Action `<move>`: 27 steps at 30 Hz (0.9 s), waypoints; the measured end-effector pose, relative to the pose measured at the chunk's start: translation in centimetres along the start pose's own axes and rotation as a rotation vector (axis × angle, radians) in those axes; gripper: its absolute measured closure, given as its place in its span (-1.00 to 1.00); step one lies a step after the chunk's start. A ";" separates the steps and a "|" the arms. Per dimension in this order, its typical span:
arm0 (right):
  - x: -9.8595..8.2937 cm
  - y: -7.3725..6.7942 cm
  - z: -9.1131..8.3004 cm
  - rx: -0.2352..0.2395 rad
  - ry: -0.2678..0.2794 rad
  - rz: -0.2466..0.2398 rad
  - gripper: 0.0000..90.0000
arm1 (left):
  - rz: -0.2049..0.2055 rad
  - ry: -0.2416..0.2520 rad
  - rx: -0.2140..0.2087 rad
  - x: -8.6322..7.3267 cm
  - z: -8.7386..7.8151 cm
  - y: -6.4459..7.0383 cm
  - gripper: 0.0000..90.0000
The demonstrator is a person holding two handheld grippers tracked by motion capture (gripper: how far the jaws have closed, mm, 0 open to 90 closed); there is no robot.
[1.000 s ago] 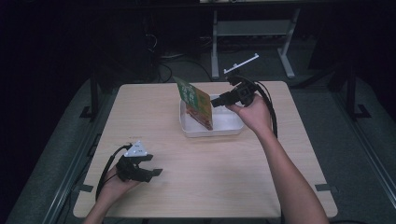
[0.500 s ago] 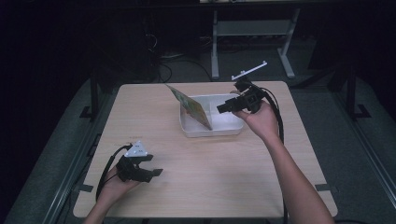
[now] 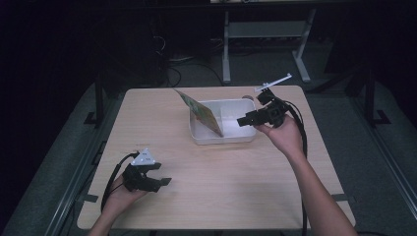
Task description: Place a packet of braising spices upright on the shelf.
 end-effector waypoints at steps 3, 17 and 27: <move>-0.7 0.3 0.1 0.000 -0.002 0.007 0.07 | 0.000 0.001 0.001 0.0 0.0 0.0 -0.33; -4.0 1.3 0.5 0.013 -0.005 0.040 0.05 | 0.002 -0.001 -0.002 0.1 0.0 0.2 -0.33; -6.2 1.7 1.3 0.027 -0.024 0.060 0.04 | 0.003 -0.001 -0.001 0.1 0.0 0.2 -0.34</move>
Point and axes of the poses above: each handheld gripper's, and its own axes: z roughly forward along the jaws, x roughly out of its top, y roughly to its right, the point moved 4 cm from there along z, roughly forward along the jaws, and after that the axes turned 11 degrees about -y, right-handed, at the moved point
